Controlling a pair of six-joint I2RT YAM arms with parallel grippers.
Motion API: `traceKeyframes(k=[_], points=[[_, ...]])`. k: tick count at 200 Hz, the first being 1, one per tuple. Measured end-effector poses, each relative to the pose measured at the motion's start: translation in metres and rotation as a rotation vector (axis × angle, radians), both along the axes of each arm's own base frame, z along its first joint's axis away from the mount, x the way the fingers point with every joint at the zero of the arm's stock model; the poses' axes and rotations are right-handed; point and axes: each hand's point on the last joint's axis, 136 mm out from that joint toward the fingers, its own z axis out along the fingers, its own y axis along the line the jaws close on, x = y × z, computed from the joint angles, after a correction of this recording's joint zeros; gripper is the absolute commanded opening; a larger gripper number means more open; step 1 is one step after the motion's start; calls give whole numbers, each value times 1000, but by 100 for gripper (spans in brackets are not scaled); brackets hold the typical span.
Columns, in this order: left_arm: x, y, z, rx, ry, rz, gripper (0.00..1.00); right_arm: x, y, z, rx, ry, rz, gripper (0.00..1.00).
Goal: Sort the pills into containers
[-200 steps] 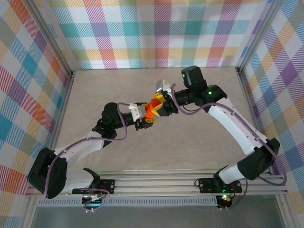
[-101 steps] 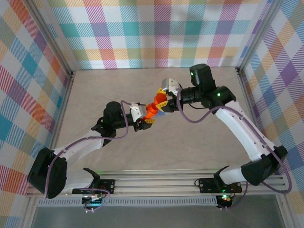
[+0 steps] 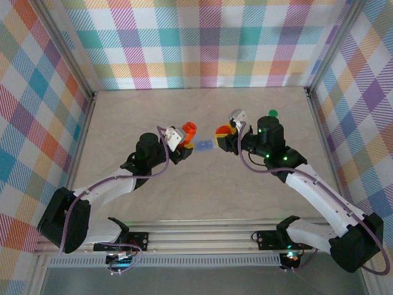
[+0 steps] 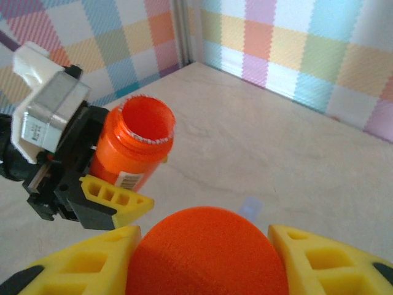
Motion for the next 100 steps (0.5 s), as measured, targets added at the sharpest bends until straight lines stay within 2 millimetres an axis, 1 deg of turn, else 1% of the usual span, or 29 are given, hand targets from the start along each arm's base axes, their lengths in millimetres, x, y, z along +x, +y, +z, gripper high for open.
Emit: traceKeyframes(k=[16, 30, 48, 65, 85, 100], points=[[4, 3, -12, 34, 40, 27, 0, 4, -7, -17, 0, 31, -55, 0], [5, 5, -21, 65, 73, 39, 0, 5, -13, -40, -19, 71, -96, 0], [2, 7, -31, 116, 90, 33, 0, 4, -19, -67, -41, 119, -131, 0], [0, 9, -40, 189, 96, 10, 0, 3, -23, -86, -40, 141, -153, 0], [-1, 9, -46, 277, 104, -27, 0, -1, -30, -103, -35, 156, -183, 0], [1, 8, -49, 331, 112, -48, 0, 0, -34, -105, -24, 154, -208, 0]])
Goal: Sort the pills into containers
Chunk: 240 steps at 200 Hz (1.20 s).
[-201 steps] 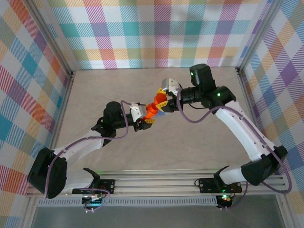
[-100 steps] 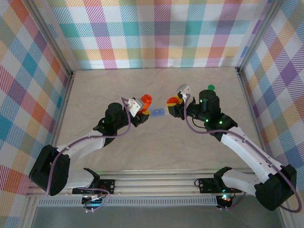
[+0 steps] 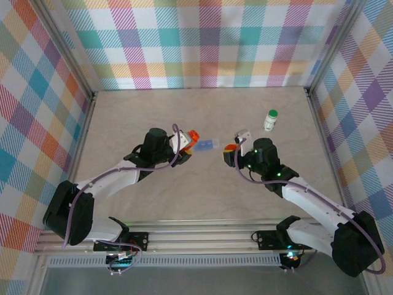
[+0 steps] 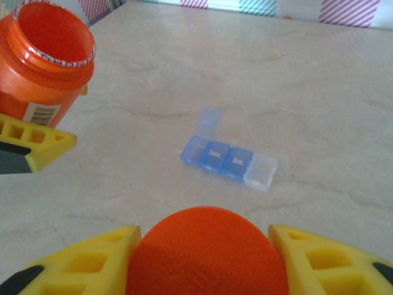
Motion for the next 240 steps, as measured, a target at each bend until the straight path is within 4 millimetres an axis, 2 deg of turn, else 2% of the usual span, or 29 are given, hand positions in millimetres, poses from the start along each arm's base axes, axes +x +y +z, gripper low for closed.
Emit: traceKeyframes(k=[27, 70, 93, 167, 240], points=[[10, -1, -10, 72, 31, -23, 0, 4, 0, 8, 37, -25, -21, 0], [21, -1, -52, 186, 134, -55, 0, 6, 0, 16, 68, -41, -35, 0], [21, 2, -67, 226, 174, -68, 0, 5, -1, 18, 79, -48, -41, 0], [32, 22, -82, 352, 250, -116, 0, 5, -2, 18, 85, -46, -47, 0], [35, 23, -105, 432, 328, -173, 0, 5, -2, 18, 87, -43, -47, 0]])
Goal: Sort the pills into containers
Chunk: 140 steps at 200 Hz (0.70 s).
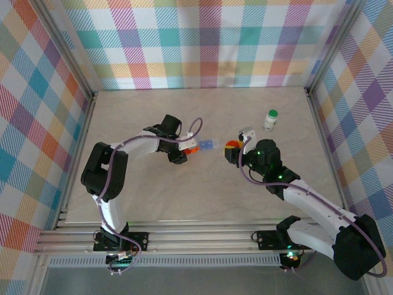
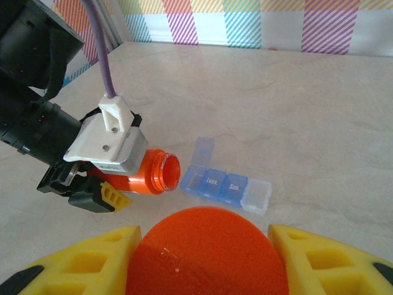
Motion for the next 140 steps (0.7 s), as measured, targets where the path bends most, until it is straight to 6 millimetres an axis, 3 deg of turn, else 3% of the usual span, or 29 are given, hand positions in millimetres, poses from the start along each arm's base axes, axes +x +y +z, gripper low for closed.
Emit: traceKeyframes(k=[140], points=[[21, 15, -9, 167, 28, -15, 0, -4, 5, 0, 26, 23, 29, 0]])
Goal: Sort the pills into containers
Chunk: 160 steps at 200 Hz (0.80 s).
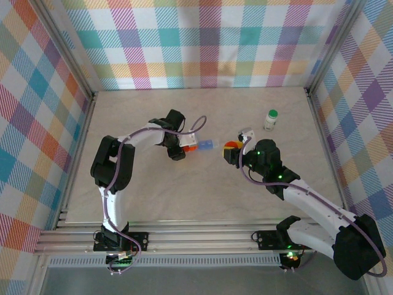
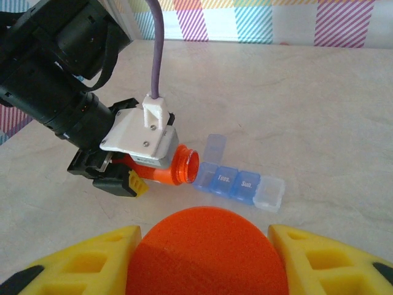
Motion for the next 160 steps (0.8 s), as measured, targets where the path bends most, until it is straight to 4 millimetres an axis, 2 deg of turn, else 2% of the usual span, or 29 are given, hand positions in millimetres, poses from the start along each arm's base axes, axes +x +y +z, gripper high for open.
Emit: traceKeyframes(k=[70, 119, 160], points=[[14, 1, 6, 48, -11, -16, 0, -2, 2, -1, 5, 8, 12, 0], [13, 8, -3, 123, -1, -41, 0, -2, 2, -2, 4, 16, 12, 0], [17, 2, 4, 163, -37, -70, 0, -4, 3, -3, 7, 23, 20, 0]])
